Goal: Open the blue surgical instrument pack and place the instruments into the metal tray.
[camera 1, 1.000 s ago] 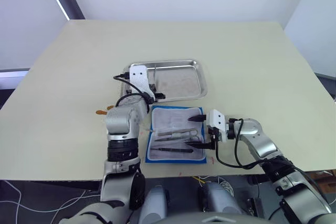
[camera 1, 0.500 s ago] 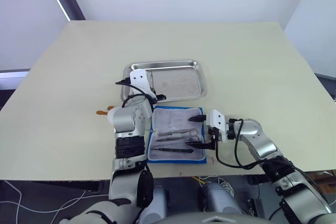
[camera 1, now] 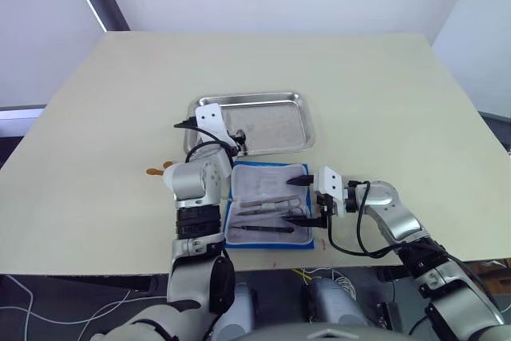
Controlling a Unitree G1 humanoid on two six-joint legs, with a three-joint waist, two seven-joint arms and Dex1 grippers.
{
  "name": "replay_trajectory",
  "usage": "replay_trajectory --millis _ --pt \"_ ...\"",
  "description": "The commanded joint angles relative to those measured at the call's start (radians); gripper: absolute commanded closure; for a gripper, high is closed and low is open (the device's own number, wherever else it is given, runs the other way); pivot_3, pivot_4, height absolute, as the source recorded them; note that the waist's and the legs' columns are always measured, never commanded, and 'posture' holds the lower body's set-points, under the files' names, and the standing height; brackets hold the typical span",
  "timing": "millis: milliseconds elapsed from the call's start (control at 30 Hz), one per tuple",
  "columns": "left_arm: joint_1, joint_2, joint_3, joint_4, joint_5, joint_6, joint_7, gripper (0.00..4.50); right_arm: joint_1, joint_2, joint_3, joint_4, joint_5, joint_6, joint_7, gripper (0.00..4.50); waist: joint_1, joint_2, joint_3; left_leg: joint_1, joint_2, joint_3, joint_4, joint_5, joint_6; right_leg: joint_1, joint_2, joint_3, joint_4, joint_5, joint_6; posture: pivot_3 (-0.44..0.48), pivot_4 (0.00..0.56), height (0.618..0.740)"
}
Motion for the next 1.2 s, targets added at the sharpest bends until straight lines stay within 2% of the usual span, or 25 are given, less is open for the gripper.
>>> replay_trajectory --millis 33,267,467,600,767,867,1033,1200 --pt "-0.014 0.002 -0.012 -0.033 -0.003 -0.006 -0.003 1.26 0.056 -0.014 0.056 0.121 -0.097 0.048 -0.024 0.00 0.000 0.000 0.000 0.000 0.000 0.000 0.000 0.000 0.000 0.000 0.000 0.000 0.000 0.000 0.000 0.000 0.150 0.740" --pt "-0.017 0.023 -0.048 -0.069 -0.006 -0.051 -0.055 1.26 0.057 -0.008 0.058 0.122 -0.098 0.048 -0.029 0.00 0.000 0.000 0.000 0.000 0.000 0.000 -0.001 0.000 0.000 0.000 0.000 0.000 -0.001 0.000 0.000 0.000 0.150 0.740" --pt "0.034 0.107 -0.125 -0.127 -0.024 -0.136 -0.224 1.26 0.059 -0.004 0.058 0.123 -0.099 0.048 -0.031 0.00 -0.003 0.000 0.001 0.001 0.000 0.000 -0.002 0.000 0.000 0.000 0.000 0.001 -0.001 0.000 0.000 0.000 0.150 0.740" --pt "0.093 0.195 -0.151 -0.181 -0.075 -0.204 -0.397 1.26 0.062 -0.003 0.057 0.123 -0.100 0.047 -0.031 0.00 -0.006 0.000 0.001 0.002 0.000 0.001 -0.004 0.001 -0.001 0.000 0.000 0.001 -0.001 0.000 0.000 0.000 0.150 0.740" --pt "0.171 0.369 -0.162 -0.219 -0.165 -0.258 -0.684 1.26 0.060 -0.007 0.054 0.129 -0.100 0.043 -0.026 0.00 -0.008 0.000 0.002 0.002 0.000 0.001 -0.004 0.001 -0.001 0.000 0.000 0.001 -0.002 0.000 0.000 0.000 0.150 0.740" --pt "0.231 0.502 -0.197 -0.193 -0.166 -0.396 -0.893 1.26 0.054 -0.005 0.054 0.138 -0.102 0.040 -0.023 0.00 -0.008 0.002 0.003 0.003 0.001 0.002 -0.007 0.001 -0.001 -0.001 0.000 0.002 -0.004 0.000 -0.001 0.000 0.150 0.740" --pt "0.322 0.670 -0.174 -0.156 -0.246 -0.569 -1.242 1.26 0.043 -0.002 0.052 0.147 -0.103 0.035 -0.022 0.00 -0.006 0.003 0.006 0.003 0.002 0.002 -0.007 0.001 -0.001 -0.001 -0.001 0.004 -0.006 -0.003 -0.004 0.000 0.150 0.740" --pt "0.375 0.810 -0.156 -0.097 -0.291 -0.684 -1.505 1.26 0.047 -0.009 0.050 0.146 -0.102 0.029 -0.017 0.00 -0.007 0.003 0.007 0.003 0.003 0.002 -0.009 0.001 -0.001 -0.002 -0.003 0.006 -0.006 -0.003 -0.005 0.000 0.150 0.740"
